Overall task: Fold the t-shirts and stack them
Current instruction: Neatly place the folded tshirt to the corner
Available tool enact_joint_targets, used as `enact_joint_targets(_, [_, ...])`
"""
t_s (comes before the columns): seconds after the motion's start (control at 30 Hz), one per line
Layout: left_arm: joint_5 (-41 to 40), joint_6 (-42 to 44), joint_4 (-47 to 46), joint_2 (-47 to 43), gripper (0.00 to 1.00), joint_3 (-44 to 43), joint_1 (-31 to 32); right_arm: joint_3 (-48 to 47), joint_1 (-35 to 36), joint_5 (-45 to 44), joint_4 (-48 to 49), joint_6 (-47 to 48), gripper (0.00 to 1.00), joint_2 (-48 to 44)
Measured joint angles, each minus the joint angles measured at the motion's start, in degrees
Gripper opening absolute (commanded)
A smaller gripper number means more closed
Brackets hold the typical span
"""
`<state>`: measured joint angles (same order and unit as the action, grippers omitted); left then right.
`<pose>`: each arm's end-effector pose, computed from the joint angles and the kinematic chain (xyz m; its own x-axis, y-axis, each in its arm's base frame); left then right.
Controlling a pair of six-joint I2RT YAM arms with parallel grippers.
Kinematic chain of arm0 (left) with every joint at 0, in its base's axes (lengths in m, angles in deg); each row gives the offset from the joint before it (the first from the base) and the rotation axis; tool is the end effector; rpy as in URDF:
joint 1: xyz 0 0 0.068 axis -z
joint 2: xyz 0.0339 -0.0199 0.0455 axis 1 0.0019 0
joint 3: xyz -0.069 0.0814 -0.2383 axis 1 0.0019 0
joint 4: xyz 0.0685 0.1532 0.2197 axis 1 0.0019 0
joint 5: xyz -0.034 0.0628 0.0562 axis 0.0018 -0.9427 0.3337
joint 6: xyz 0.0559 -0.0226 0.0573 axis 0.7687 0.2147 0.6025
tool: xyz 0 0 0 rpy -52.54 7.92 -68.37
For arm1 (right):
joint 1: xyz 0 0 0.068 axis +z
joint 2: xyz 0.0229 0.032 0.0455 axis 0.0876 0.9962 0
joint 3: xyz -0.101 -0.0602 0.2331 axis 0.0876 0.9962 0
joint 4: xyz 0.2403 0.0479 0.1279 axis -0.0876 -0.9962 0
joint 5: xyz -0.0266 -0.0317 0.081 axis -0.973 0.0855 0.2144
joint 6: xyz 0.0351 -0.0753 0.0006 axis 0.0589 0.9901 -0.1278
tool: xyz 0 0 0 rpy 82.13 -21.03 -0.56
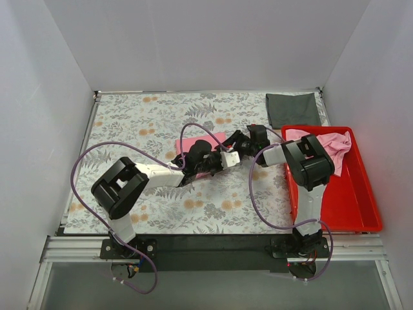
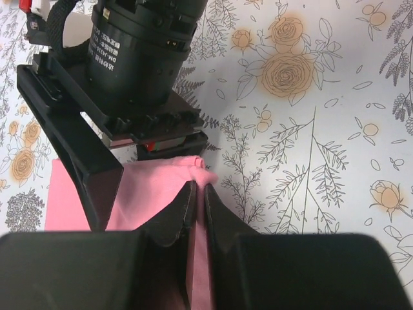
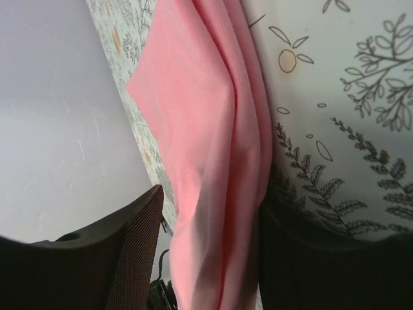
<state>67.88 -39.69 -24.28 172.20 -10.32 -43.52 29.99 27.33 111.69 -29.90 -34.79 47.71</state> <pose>0.2659 -0.3109 0.1320 -0.4006 0.2990 -0.8661 0.8421 0.4928 -0.2194 0.3774 0.1930 0.0698 -0.8416 0.5325 -0.0907 0.1652 0.4137 0.8953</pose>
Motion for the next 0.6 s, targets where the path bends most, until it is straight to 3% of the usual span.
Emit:
enact_joint_targets(0.1, [0.00,-0.35,0.00,0.00,0.00,0.00,-0.04,-0.28,0.46,-0.61,2.32,-1.62,0.51,1.36])
enact_joint_targets(0.2, [0.00,-0.90,0.46,0.00,0.00,-0.26,-0.22,-0.33,0.87,-1.55,3.76,-2.08,0.23,2.73])
enact_joint_targets(0.23, [0.00,-1.07,0.68,0.00,0.03,-0.39,-0.33,-0.33,1.03,-1.84,4.07,-2.23,0.07,3.21])
enact_joint_targets(0.27, [0.00,-1.31,0.98,0.00,0.14,-0.61,-0.46,-0.33,1.07,-2.12,4.15,-1.70,0.01,3.52])
enact_joint_targets(0.37, [0.26,-2.45,2.69,-0.11,0.30,-1.40,-0.98,-0.74,1.05,-2.49,3.72,0.52,0.01,3.54])
enact_joint_targets(0.6, [4.98,-7.98,16.31,-6.16,0.44,-4.57,-4.76,-13.99,-1.49,-1.09,-11.61,18.99,0.01,3.93])
